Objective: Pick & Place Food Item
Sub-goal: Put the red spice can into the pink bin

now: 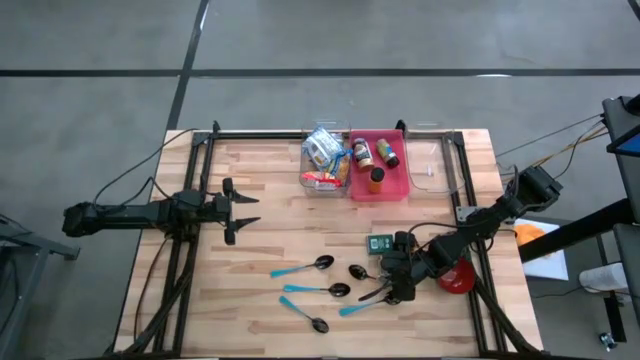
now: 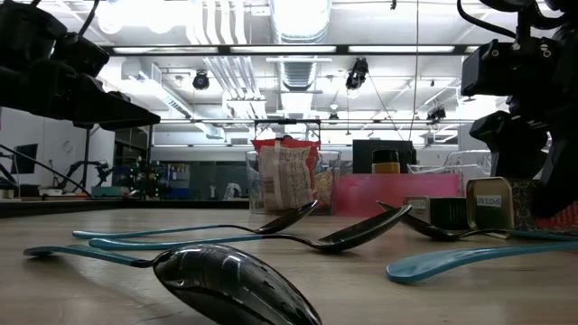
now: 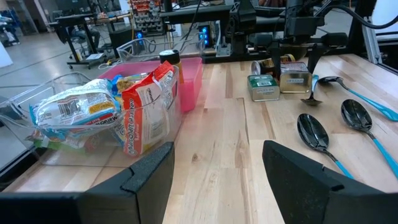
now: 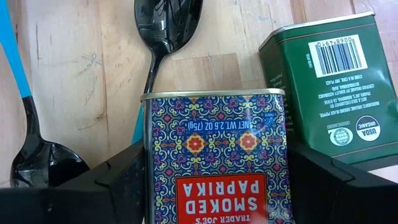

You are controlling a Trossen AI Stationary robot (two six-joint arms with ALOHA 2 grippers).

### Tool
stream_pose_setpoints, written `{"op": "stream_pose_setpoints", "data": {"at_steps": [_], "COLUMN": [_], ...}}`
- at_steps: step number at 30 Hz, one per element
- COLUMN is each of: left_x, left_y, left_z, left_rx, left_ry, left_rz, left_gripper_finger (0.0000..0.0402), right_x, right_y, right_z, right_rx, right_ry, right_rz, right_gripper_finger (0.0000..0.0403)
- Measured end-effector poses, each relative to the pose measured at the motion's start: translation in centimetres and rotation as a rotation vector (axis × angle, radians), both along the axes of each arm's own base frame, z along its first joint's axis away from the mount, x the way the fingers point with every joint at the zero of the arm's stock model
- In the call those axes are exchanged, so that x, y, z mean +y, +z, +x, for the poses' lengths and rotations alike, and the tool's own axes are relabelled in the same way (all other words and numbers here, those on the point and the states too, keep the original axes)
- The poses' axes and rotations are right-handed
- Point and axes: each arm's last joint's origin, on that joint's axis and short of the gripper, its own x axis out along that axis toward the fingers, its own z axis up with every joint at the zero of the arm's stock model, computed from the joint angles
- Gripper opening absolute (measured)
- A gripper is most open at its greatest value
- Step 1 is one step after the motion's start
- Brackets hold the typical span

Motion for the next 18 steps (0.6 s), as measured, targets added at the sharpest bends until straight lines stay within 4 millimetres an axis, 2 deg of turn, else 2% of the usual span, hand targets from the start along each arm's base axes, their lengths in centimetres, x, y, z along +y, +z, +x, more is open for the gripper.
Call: {"op": "stream_pose_setpoints", "data": {"at_steps": [10, 18], "left_x": [0.0, 0.0], "left_y": [0.0, 0.0], "left_z": [0.0, 0.0], "left_rx": [0.000, 0.000], "left_ry": [0.000, 0.001], "left_rz": [0.000, -0.003], "left_gripper_finger": [0.0244, 0.0244], "right_x": [0.3, 0.4], "right_y": [0.7, 3.8], "right_z": [0.4, 0.9], "right_rx": [-0.020, -0.087], "right_ry": [-0.005, -0.123], "right_rz": [0.016, 0.069], "right_gripper_finger": [0.0282, 0.0282]}}
